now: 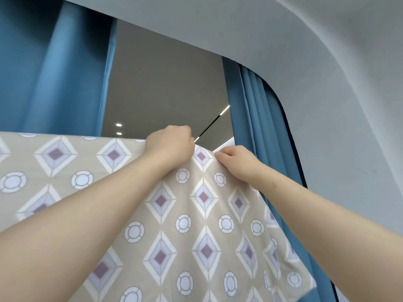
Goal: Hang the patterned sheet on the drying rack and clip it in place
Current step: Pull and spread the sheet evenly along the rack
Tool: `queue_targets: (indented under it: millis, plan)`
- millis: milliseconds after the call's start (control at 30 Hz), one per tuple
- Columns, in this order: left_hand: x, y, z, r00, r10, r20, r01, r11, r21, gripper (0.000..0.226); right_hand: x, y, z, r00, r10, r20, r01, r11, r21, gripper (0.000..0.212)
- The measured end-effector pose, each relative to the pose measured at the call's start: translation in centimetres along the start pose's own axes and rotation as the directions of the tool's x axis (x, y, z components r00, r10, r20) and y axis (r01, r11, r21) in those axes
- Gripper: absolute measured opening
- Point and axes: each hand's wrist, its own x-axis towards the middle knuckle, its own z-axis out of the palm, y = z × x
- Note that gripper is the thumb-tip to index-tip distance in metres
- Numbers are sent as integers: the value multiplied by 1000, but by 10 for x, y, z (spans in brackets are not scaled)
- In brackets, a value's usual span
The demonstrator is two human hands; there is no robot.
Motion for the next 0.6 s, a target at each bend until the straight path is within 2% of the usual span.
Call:
queue_targets:
  millis: [133,267,433,533,600]
  plan:
    - [-8,-21,-7,1000,-21,22,19,998,68,33,-2,-24,16,997,-47,-55,43,996,-80,29]
    - [-16,-50,-21,998,-64,9,63,998,27,36,-1,-51,36,995,-88,-49,87,996,-25,22]
    - [-31,-94,-36,996,-64,-65,65,998,5,32,0,-84,59,966,-215,-147,176,955,-239,31]
    - [-40,-120,-46,992,-82,-96,80,997,-25,31,-2,-111,79,942,-304,-146,255,925,-283,32]
    - [-46,-138,-52,990,-83,-113,80,996,-23,30,-3,-128,93,938,-320,-130,282,927,-249,30]
